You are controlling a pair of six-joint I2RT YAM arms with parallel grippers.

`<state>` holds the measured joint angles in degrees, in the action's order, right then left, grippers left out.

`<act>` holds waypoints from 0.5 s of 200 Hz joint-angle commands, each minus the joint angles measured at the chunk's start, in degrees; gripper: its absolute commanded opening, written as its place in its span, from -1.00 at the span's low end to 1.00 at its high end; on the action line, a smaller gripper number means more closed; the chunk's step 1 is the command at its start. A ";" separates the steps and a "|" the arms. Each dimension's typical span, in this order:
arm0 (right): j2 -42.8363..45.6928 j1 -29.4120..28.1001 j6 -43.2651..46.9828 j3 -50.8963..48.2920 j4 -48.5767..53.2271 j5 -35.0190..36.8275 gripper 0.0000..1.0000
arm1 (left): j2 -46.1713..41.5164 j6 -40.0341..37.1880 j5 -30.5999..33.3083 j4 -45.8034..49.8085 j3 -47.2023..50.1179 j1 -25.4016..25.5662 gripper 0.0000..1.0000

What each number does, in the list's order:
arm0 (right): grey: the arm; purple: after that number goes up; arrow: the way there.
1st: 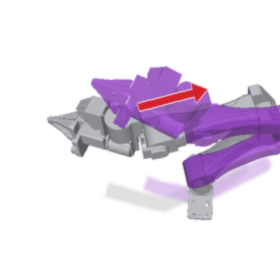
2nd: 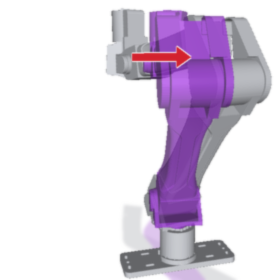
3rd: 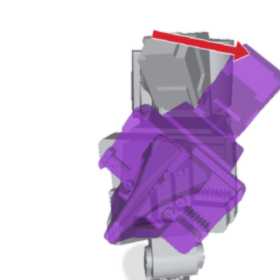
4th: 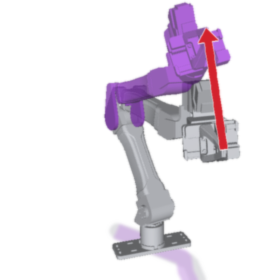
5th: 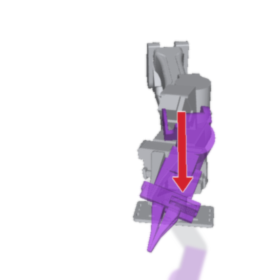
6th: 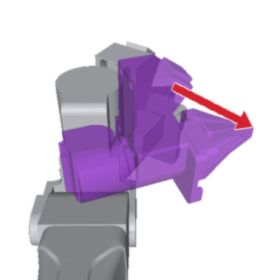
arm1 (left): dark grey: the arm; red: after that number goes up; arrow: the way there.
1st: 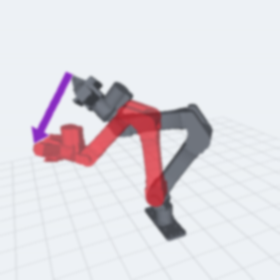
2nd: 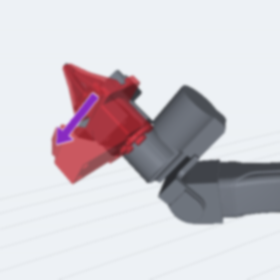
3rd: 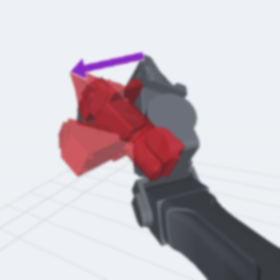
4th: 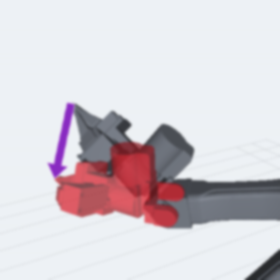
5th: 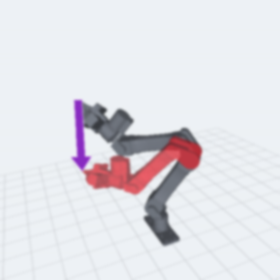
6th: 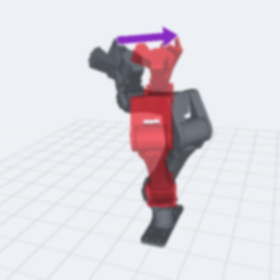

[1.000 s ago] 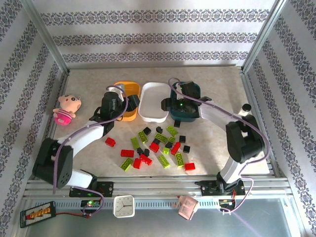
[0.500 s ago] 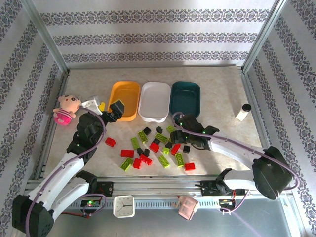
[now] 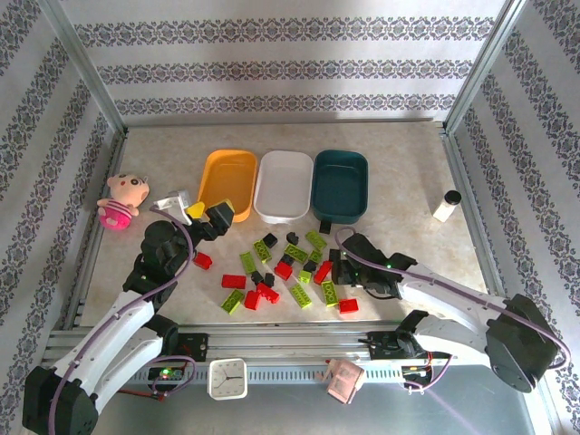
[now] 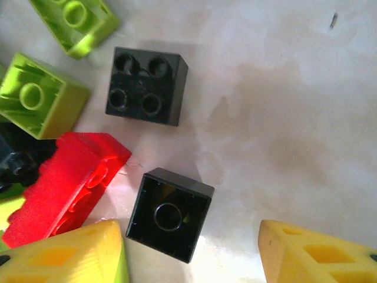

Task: Sort the legos into containers by color
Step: Pick up the lego from the bottom-center of the table.

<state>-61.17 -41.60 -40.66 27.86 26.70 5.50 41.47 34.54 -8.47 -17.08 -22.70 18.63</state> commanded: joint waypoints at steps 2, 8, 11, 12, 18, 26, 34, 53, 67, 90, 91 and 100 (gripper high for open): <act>-2.26 -0.68 -2.43 -0.41 -2.87 0.11 0.23 | -0.18 0.35 -2.58 1.00 0.22 -0.68 0.99; -3.04 -0.67 -2.64 -0.35 -3.24 0.38 0.22 | -0.08 0.43 -2.69 1.45 0.13 -0.63 0.98; -3.32 -0.67 -2.66 -0.42 -3.50 0.39 0.21 | 0.00 0.45 -2.76 1.71 0.11 -0.62 0.99; -3.42 -0.67 -2.66 -0.43 -3.58 0.39 0.21 | 0.05 0.48 -2.77 1.79 0.11 -0.66 0.98; -3.86 -0.68 -2.67 -0.39 -4.26 0.39 0.20 | 0.06 0.60 -2.94 1.95 0.19 -0.68 0.99; -4.22 -0.72 -2.67 -0.67 -5.37 0.17 0.20 | 0.04 0.78 -3.24 1.91 0.45 -0.64 0.98; -4.52 -0.67 -2.80 -0.85 -6.58 0.06 0.19 | 0.06 0.86 -3.52 1.98 0.68 -0.62 0.99; -5.51 -0.56 -2.70 -1.04 -8.10 0.35 0.19 | 0.02 0.96 -4.14 2.71 0.90 -0.67 0.99; -6.82 -0.14 -2.56 -0.95 -8.42 0.39 0.18 | 0.05 0.96 -4.67 3.40 0.90 -0.69 0.98; -7.91 0.45 -2.12 -1.04 -8.59 0.10 0.11 | -0.01 0.96 -4.89 4.35 1.08 -0.62 0.98; -7.96 0.46 -2.08 -1.04 -8.55 0.07 0.11 | 0.00 0.96 -4.89 4.43 1.08 -0.66 0.99; -8.09 0.76 -2.01 -1.30 -8.46 0.18 0.11 | 0.07 0.82 -4.89 4.92 1.08 -0.57 0.99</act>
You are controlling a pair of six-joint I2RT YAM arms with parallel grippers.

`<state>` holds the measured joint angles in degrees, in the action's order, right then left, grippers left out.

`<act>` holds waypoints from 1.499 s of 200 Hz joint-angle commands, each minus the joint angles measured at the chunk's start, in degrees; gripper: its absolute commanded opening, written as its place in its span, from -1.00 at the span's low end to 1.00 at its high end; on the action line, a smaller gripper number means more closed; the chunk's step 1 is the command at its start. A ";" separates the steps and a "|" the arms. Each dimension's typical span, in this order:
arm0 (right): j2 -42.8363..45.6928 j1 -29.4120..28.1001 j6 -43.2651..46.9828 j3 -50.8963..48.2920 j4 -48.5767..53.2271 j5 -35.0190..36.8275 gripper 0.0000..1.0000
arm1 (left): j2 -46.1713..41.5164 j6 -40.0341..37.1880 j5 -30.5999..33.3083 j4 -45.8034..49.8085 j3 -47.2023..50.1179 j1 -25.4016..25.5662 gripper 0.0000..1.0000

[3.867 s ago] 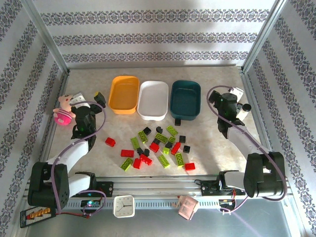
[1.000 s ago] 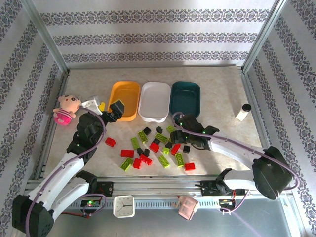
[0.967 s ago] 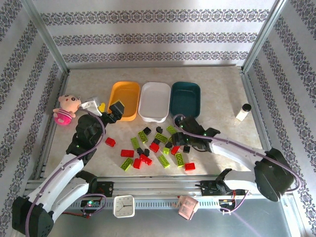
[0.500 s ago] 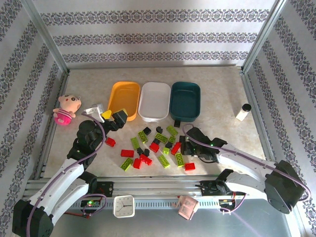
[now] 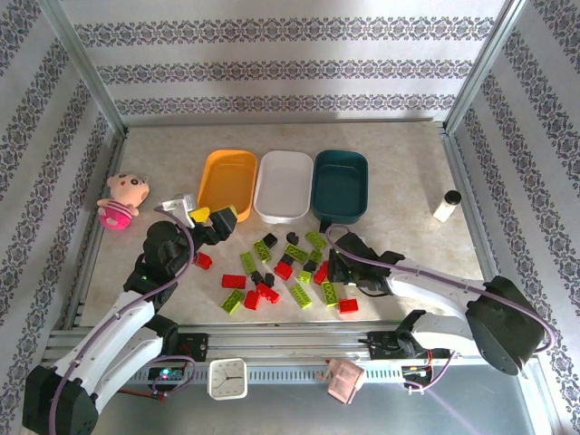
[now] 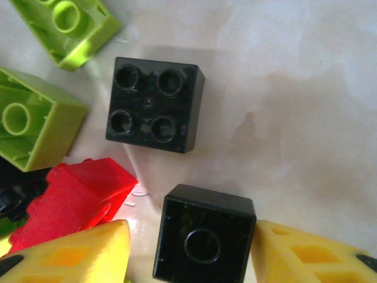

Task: Sort the legos into containers by color
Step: Pick up the lego from the bottom-center of the table, then place the lego in the container.

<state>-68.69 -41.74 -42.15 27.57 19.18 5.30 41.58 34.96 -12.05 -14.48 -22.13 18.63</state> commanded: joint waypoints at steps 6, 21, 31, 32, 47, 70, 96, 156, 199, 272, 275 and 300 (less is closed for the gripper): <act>-0.72 1.20 -0.48 -1.16 -0.87 0.62 0.11 | -0.01 0.37 -1.32 2.58 0.51 -0.61 0.99; -0.92 2.04 -0.24 -1.42 -1.05 0.89 0.07 | -0.05 0.28 -1.31 2.66 0.68 -0.63 0.99; -0.84 2.58 0.20 -1.49 -1.40 1.03 -0.02 | 0.00 0.27 -1.22 2.75 0.79 -0.63 0.99; -0.84 2.60 0.21 -1.52 -1.37 1.07 -0.03 | 0.04 0.24 -1.22 2.77 0.83 -0.62 0.99; -0.85 3.27 1.03 -1.28 -1.34 0.96 -0.13 | 0.19 0.08 -1.30 3.39 0.49 -0.65 0.99; -0.07 4.11 2.58 -0.58 -0.34 0.39 -0.31 | 0.25 -0.06 -1.64 4.80 -0.06 -0.63 0.99; 5.64 4.99 6.90 3.16 4.64 0.19 -0.50 | -0.09 -0.42 -1.22 9.21 -1.37 -0.69 0.99; -3.08 13.36 16.16 23.27 1.87 -1.59 -0.54 | -3.10 2.87 1.26 17.53 0.06 -0.61 0.99; -24.70 18.63 18.34 39.88 -0.01 1.57 -0.53 | -6.25 5.69 5.26 27.97 -1.59 -0.54 0.99; -43.19 22.38 17.10 54.01 2.50 -0.43 -0.11 | -13.33 9.78 12.87 37.24 1.20 -0.47 0.99; -43.12 22.40 17.21 53.99 2.45 -0.46 -0.04 | -13.33 9.73 13.07 37.32 1.21 -0.51 0.99; -38.89 22.22 18.70 51.86 0.63 -0.81 0.27 | -12.87 9.12 15.82 38.54 0.68 -0.45 0.99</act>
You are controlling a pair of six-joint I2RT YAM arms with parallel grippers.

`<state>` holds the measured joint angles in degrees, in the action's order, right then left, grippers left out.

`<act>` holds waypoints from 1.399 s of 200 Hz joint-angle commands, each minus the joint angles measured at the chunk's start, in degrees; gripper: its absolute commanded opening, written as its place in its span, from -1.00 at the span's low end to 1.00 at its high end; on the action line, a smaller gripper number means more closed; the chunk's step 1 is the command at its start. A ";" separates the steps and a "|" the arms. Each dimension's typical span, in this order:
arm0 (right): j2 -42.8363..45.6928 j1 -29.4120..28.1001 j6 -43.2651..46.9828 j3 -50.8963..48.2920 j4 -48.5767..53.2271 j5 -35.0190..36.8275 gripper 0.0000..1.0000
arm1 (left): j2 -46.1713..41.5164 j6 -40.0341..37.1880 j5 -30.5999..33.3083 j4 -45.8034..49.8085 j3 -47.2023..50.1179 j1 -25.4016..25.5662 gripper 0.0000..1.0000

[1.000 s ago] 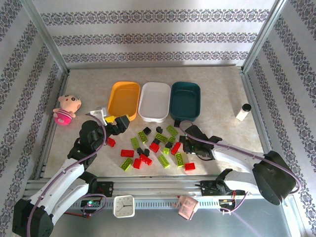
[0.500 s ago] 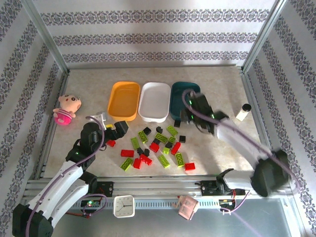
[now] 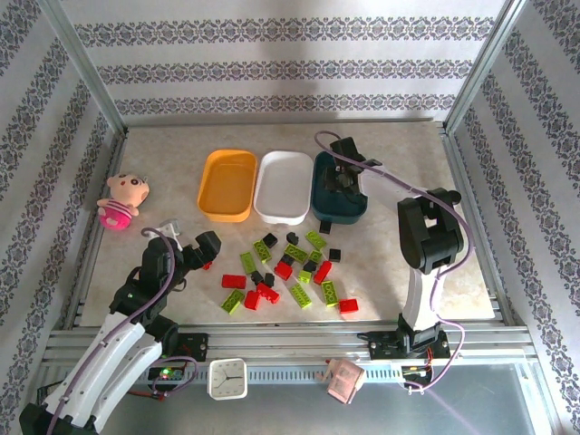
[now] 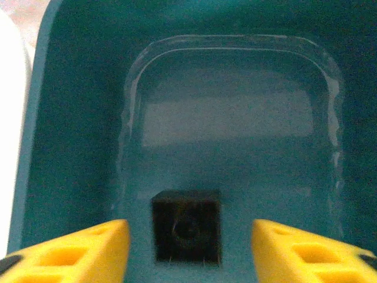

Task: Sort the legos into containers by color
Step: Place the lego in the container, then pick up the lego from the bottom-left of the table.

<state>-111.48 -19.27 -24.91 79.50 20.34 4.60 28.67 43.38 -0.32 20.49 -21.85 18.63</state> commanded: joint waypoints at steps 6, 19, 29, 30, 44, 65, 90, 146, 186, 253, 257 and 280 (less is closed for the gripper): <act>5.53 -0.40 1.76 -0.90 -0.70 -0.10 0.30 | 0.24 0.56 4.95 3.84 0.11 -0.49 0.99; 9.55 -0.50 2.15 -3.15 -1.33 -0.24 0.34 | 1.43 -0.29 6.08 3.61 -0.36 -0.45 1.00; 13.04 -0.97 2.27 -5.55 -1.87 -0.87 0.36 | 3.11 -0.81 6.46 2.89 -0.51 -0.60 0.97; 13.39 -1.05 2.25 -5.83 -2.01 -0.93 0.36 | 3.35 -0.78 6.51 2.80 -0.49 -0.57 0.96; 18.06 -2.49 2.28 -10.70 -3.76 -1.44 0.37 | 7.02 -1.79 6.22 0.90 -0.61 -0.68 0.90; 24.16 -5.47 2.15 -17.31 -5.53 -0.88 0.38 | 14.32 -2.41 5.95 -1.24 -1.16 -1.05 0.83; 28.96 -8.07 1.36 -23.19 -6.43 -0.66 0.38 | 21.16 -2.02 5.81 -2.47 -1.61 -1.37 0.72; 35.81 -9.98 0.63 -29.27 -7.43 0.00 0.39 | 27.06 -1.65 5.00 -9.26 1.27 -1.66 0.60; 37.30 -11.14 0.85 -30.46 -7.61 1.27 0.39 | 32.43 -2.20 3.83 -13.37 0.78 -1.89 0.50; 38.09 -11.31 0.56 -32.07 -7.79 2.31 0.39 | 37.65 -2.38 2.05 -14.08 0.00 -1.92 0.00; 38.09 -11.32 0.52 -32.06 -7.78 2.34 0.39 | 37.56 -2.27 1.84 -14.08 0.05 -1.93 -0.04; 38.41 -11.09 0.30 -32.20 -7.78 3.04 0.39 | 36.08 -2.18 0.14 -13.60 0.16 -1.89 -0.28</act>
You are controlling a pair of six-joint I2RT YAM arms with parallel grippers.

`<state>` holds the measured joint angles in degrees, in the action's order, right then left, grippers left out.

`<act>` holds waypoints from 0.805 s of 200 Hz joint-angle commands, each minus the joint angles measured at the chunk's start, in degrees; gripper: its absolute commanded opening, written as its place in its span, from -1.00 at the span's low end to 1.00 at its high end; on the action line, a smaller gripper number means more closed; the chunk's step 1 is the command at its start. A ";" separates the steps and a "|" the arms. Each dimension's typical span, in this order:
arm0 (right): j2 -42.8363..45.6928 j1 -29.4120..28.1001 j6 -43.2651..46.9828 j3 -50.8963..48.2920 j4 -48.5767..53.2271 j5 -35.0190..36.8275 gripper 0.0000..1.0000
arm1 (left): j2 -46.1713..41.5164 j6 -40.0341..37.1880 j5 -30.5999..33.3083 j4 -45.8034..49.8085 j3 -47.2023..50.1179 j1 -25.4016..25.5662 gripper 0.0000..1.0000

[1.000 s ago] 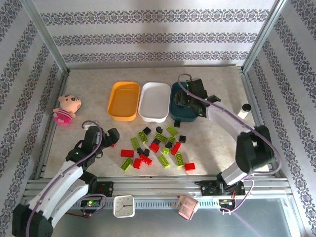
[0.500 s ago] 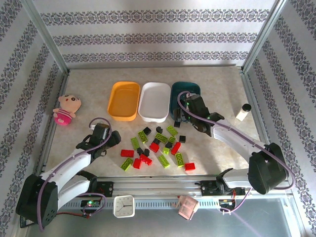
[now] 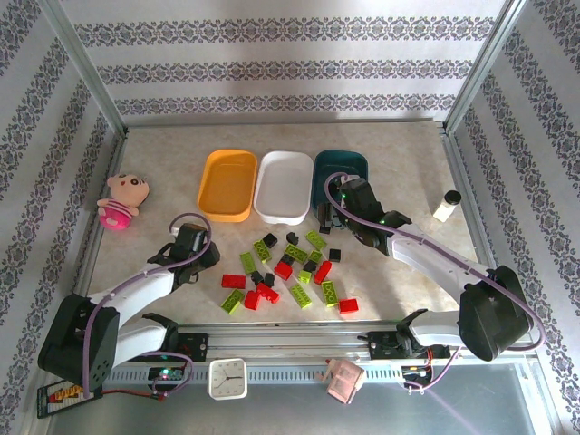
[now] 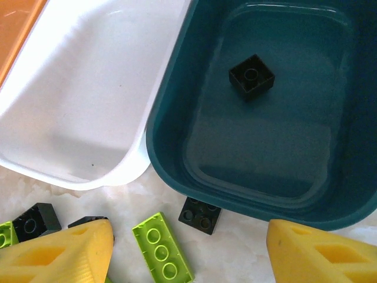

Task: Sort the legos into containers by color
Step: Pick up the lego from the bottom-left of the table, then place the lego in the container.

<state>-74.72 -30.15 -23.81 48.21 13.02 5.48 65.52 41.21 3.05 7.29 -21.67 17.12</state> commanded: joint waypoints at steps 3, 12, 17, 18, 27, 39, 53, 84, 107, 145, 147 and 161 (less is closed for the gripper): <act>1.63 -0.21 -0.86 -0.87 -0.45 2.17 0.39 | -1.00 -0.03 -3.53 -0.32 -0.08 -0.35 -0.29; 1.93 -0.17 -1.12 -0.85 -0.25 2.17 0.39 | -2.51 0.10 -4.17 0.37 -0.41 -0.29 -0.33; 2.16 -0.17 -1.21 -0.95 -0.31 2.17 0.39 | -3.38 0.26 -4.45 0.83 -0.95 -0.31 -0.34; 2.23 -0.17 -1.27 -1.02 -0.33 2.17 0.39 | -3.56 0.18 -4.50 0.99 -1.07 -0.32 -0.34; 2.66 -0.17 -1.54 -1.25 -0.37 1.97 0.39 | -5.14 -0.17 -4.77 2.26 -2.72 -0.26 -0.36; 3.16 -0.17 -1.91 -1.62 -0.39 1.63 0.39 | -6.42 -0.91 -4.57 3.88 -6.19 -0.27 -0.37; 3.91 -0.26 -2.41 -2.28 -0.37 1.13 0.39 | -5.70 -1.97 -4.00 4.77 -11.28 -0.25 -0.37; 5.68 -0.41 -3.34 -4.79 -0.18 0.59 0.39 | 5.16 -5.53 -2.72 3.36 -23.65 -0.76 -0.37; 7.47 -0.77 -4.03 -6.73 0.25 0.21 0.39 | 17.06 -7.01 -2.68 1.97 -32.82 -3.31 -0.40; 10.53 -1.30 -4.49 -8.62 2.12 0.08 0.39 | 34.14 -8.10 -3.17 1.62 -46.12 -6.00 -0.42; 10.73 -1.35 -4.51 -8.75 2.17 0.07 0.39 | 34.85 -8.15 -3.19 1.68 -46.72 -5.97 -0.42; 11.91 -1.46 -4.86 -9.47 2.37 -0.33 0.39 | 39.54 -8.34 -3.34 2.52 -50.50 -5.96 -0.42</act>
<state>-65.39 -30.74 -27.27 40.21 14.20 5.91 98.85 34.98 -0.19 8.49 -66.24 11.64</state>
